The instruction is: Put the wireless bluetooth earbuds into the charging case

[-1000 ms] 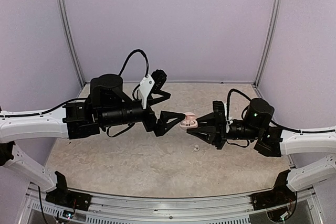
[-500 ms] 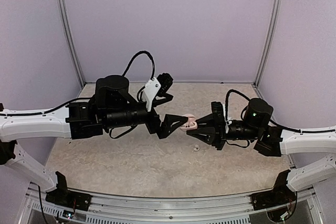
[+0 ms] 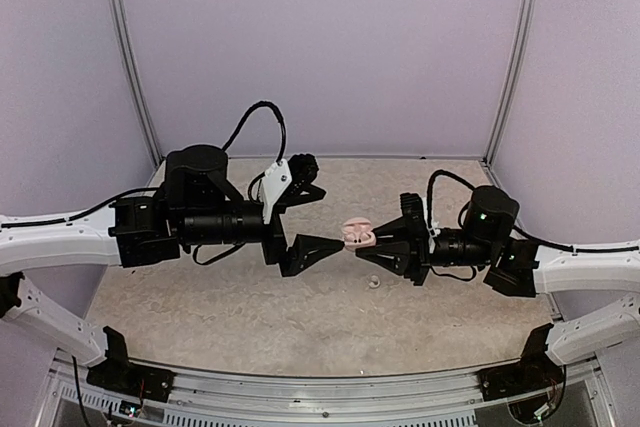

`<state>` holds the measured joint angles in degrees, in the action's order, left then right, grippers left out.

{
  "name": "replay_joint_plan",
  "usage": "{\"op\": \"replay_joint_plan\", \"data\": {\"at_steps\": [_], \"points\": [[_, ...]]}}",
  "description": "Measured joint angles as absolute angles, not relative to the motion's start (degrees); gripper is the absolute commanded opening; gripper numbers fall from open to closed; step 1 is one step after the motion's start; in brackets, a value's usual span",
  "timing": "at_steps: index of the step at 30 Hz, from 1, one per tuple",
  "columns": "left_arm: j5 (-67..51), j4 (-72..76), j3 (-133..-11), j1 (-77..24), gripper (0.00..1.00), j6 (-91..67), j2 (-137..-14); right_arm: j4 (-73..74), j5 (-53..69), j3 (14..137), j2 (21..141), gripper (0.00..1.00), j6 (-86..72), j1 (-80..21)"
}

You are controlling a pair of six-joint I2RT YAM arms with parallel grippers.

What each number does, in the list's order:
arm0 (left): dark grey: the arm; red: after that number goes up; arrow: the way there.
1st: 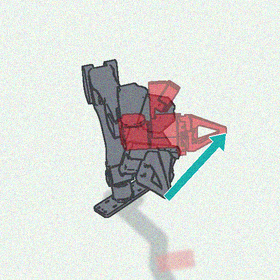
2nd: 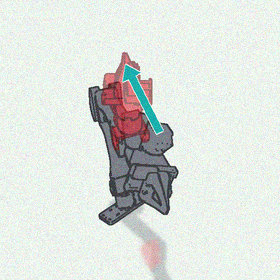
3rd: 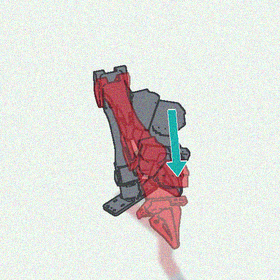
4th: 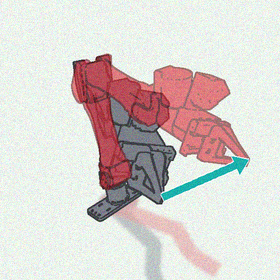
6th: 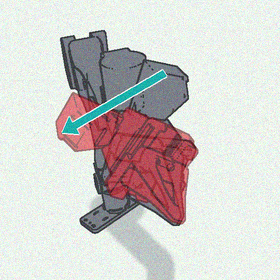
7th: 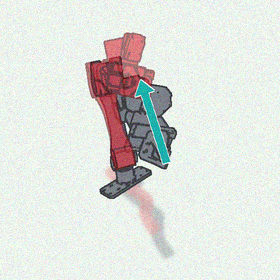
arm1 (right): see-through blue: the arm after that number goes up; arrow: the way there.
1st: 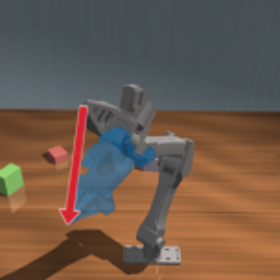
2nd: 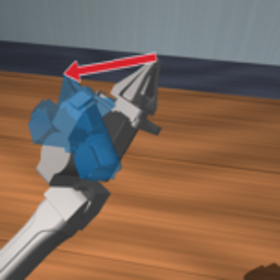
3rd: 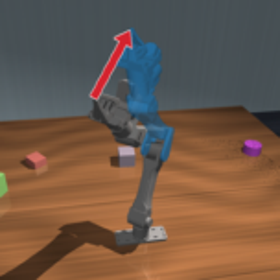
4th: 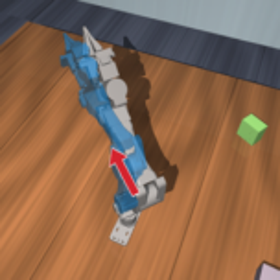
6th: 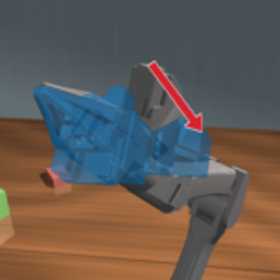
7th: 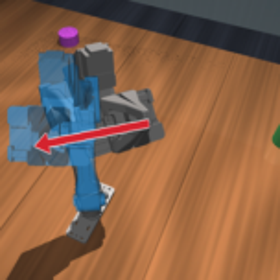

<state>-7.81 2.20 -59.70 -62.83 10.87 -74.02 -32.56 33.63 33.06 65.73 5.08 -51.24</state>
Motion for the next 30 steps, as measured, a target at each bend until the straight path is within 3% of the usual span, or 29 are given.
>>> {"op": "replay_joint_plan", "data": {"at_steps": [30], "points": [[-15.2,5.9,-55.9,-66.7,0.85,17.0,-75.8,-29.8,38.3,35.9,67.7,0.0,5.0,-51.2]]}}
